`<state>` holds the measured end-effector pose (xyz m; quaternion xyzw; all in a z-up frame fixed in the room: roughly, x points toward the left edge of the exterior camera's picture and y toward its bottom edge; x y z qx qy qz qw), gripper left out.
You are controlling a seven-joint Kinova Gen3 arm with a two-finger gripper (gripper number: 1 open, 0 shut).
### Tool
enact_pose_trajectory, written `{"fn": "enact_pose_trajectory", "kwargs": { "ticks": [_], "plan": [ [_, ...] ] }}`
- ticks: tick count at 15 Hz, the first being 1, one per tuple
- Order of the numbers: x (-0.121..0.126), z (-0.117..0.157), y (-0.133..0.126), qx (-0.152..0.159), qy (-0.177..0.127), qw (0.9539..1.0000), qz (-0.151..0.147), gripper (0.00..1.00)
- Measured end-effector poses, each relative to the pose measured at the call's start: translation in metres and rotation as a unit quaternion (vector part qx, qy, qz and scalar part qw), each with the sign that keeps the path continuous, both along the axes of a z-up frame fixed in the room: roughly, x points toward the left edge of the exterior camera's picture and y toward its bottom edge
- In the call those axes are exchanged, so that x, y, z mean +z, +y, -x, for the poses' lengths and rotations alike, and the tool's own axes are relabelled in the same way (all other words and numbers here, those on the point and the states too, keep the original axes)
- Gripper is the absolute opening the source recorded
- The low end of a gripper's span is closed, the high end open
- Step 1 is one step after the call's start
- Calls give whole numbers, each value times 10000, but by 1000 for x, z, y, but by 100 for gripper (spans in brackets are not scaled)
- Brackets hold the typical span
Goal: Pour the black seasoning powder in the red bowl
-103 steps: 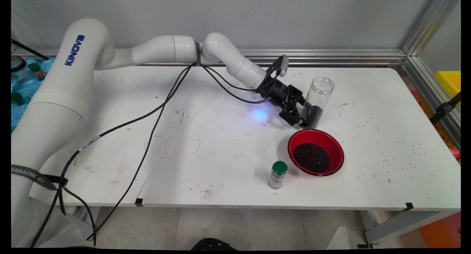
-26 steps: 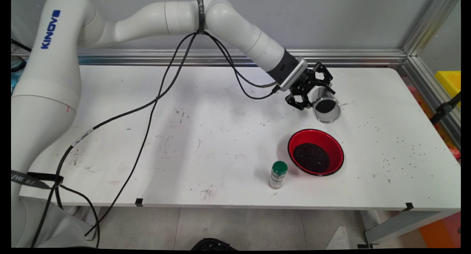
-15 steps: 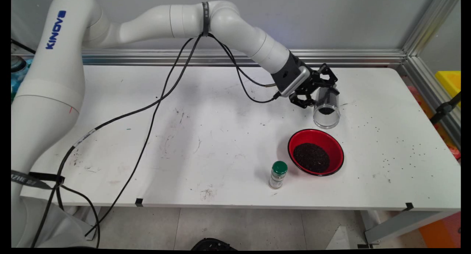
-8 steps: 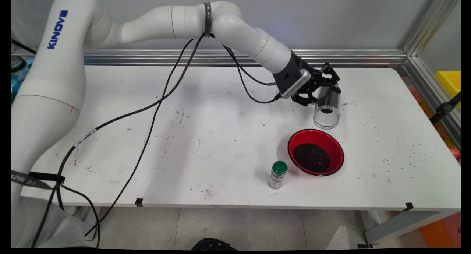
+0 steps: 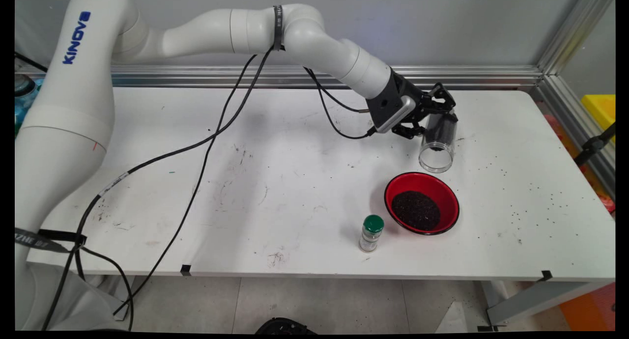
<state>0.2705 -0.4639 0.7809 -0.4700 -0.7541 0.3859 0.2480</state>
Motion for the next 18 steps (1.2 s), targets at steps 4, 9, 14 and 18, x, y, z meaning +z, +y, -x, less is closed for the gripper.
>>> {"fn": "enact_pose_trajectory", "kwargs": {
  "ticks": [4,9,14,18],
  "plan": [
    [-1,2,2,-49,-11,9998,167,0],
    [-3,4,3,-111,-74,9986,515,0],
    [-3,4,3,-167,-137,9959,873,0],
    [-1,4,4,-222,-173,9927,1175,0]
  ]
}}
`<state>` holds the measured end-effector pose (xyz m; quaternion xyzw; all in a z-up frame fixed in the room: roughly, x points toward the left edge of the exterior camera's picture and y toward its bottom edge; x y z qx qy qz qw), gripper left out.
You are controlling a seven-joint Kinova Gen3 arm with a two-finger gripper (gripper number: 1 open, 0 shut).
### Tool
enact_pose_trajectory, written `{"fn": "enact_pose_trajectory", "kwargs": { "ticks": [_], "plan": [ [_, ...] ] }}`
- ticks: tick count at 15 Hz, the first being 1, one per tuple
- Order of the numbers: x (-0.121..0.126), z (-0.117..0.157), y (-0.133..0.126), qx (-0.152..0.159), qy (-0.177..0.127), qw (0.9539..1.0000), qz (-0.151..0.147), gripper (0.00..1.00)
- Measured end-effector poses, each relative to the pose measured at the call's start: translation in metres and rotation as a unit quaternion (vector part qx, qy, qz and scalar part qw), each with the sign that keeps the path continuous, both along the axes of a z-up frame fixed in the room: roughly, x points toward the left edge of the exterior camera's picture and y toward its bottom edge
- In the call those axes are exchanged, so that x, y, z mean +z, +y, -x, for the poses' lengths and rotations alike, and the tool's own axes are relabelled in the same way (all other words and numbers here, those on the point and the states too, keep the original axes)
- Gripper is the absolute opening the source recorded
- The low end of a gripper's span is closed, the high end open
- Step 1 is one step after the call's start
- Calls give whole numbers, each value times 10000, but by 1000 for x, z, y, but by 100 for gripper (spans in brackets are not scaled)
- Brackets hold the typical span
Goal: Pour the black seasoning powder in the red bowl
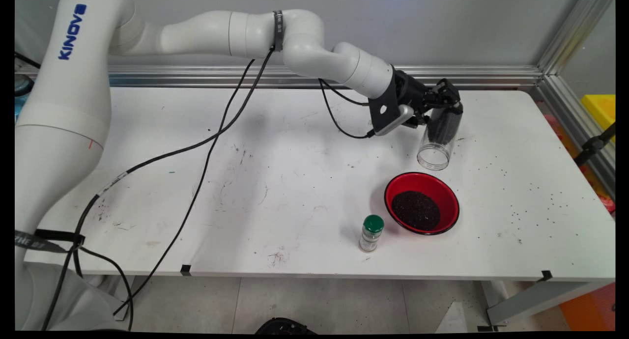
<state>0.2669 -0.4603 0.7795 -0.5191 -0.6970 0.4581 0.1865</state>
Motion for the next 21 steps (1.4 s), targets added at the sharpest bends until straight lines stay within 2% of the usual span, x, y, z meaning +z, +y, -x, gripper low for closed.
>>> {"fn": "enact_pose_trajectory", "kwargs": {
  "ticks": [13,21],
  "plan": [
    [5,-2,14,-174,-50,9974,690,0],
    [5,-3,26,-296,-66,9947,980,0]
  ]
}}
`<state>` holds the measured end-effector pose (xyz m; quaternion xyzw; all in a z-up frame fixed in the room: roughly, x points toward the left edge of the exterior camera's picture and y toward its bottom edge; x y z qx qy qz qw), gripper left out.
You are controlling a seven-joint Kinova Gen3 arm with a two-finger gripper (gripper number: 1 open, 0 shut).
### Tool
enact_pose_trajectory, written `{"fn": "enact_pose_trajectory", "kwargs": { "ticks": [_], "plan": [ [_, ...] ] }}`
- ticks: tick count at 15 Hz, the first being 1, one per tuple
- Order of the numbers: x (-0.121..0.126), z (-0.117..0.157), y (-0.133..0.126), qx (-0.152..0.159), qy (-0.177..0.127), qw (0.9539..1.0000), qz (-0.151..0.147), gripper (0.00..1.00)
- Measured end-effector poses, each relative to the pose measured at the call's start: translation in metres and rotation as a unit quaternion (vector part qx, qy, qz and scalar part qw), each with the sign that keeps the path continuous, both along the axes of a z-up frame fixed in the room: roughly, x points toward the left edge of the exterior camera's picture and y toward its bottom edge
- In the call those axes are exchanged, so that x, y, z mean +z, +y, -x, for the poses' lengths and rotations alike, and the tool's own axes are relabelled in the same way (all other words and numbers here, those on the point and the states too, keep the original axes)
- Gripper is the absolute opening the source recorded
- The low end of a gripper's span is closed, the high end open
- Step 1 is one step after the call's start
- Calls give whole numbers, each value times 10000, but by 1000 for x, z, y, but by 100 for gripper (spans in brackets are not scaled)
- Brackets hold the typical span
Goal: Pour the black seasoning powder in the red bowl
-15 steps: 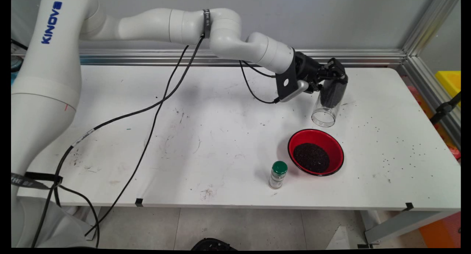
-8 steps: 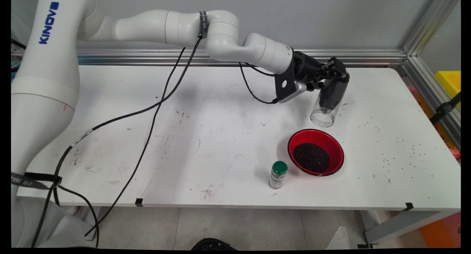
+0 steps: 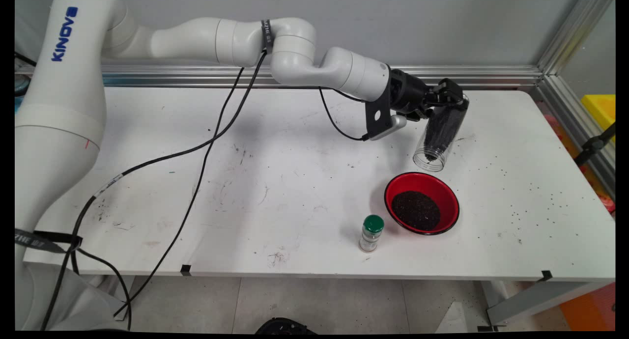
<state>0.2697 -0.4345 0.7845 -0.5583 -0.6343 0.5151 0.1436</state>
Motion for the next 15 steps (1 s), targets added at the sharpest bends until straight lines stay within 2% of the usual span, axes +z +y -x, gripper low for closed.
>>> {"fn": "enact_pose_trajectory", "kwargs": {
  "ticks": [15],
  "plan": [
    [-5,5,18,-266,-121,9986,448,0]
  ]
}}
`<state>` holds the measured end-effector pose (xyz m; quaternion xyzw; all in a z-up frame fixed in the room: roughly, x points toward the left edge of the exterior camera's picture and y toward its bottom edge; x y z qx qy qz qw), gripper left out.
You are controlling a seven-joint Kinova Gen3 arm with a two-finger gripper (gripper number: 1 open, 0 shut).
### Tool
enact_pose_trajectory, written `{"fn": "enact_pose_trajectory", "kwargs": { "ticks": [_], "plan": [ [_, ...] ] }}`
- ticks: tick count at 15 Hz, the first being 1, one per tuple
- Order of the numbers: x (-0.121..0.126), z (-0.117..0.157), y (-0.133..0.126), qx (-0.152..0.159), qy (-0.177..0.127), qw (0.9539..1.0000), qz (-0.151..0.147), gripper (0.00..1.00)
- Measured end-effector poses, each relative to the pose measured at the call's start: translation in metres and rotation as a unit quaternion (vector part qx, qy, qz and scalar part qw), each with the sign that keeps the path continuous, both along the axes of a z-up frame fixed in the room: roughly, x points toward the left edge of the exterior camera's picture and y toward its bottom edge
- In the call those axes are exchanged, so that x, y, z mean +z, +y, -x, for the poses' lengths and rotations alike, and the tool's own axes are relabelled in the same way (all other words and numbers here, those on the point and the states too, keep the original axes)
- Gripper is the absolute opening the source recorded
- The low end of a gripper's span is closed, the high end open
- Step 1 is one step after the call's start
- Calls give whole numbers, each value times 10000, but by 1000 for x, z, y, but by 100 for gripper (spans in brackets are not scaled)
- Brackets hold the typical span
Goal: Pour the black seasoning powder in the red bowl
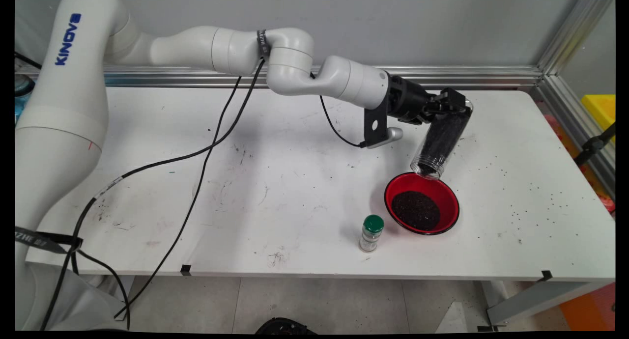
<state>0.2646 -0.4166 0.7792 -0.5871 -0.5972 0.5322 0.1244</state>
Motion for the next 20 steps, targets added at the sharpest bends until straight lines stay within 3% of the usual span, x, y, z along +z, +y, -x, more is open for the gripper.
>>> {"fn": "enact_pose_trajectory", "kwargs": {
  "ticks": [20],
  "plan": [
    [-4,13,4,-278,-142,9979,569,0]
  ]
}}
